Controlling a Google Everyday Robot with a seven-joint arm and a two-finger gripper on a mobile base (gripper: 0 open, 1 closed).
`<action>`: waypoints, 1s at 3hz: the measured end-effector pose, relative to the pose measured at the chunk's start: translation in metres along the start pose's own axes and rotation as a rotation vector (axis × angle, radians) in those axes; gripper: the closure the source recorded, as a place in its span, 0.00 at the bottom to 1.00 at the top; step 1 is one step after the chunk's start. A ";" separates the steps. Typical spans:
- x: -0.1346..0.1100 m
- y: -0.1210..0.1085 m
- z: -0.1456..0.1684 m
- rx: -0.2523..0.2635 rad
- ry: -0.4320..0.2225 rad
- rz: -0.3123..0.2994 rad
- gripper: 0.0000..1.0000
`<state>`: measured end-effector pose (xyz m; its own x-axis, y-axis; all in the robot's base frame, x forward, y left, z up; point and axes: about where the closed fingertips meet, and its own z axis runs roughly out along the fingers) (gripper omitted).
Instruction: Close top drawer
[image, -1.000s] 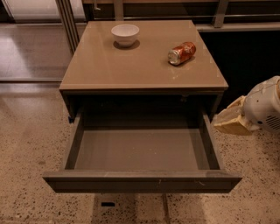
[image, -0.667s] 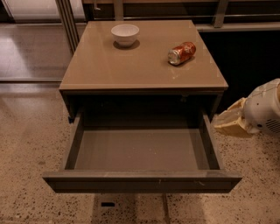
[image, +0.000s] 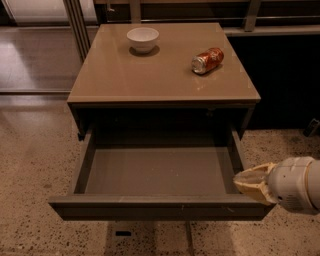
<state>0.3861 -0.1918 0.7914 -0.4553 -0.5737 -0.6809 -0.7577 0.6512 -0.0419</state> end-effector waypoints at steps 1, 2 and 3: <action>0.036 -0.001 0.026 0.051 -0.052 0.145 1.00; 0.063 -0.006 0.045 0.071 -0.057 0.245 1.00; 0.082 -0.009 0.058 0.069 -0.051 0.317 1.00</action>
Offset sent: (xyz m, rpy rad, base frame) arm -0.0021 -0.0328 -0.1186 0.1772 0.0927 -0.3355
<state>0.3822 -0.2160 0.6936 -0.6381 -0.3124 -0.7038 -0.5478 0.8265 0.1298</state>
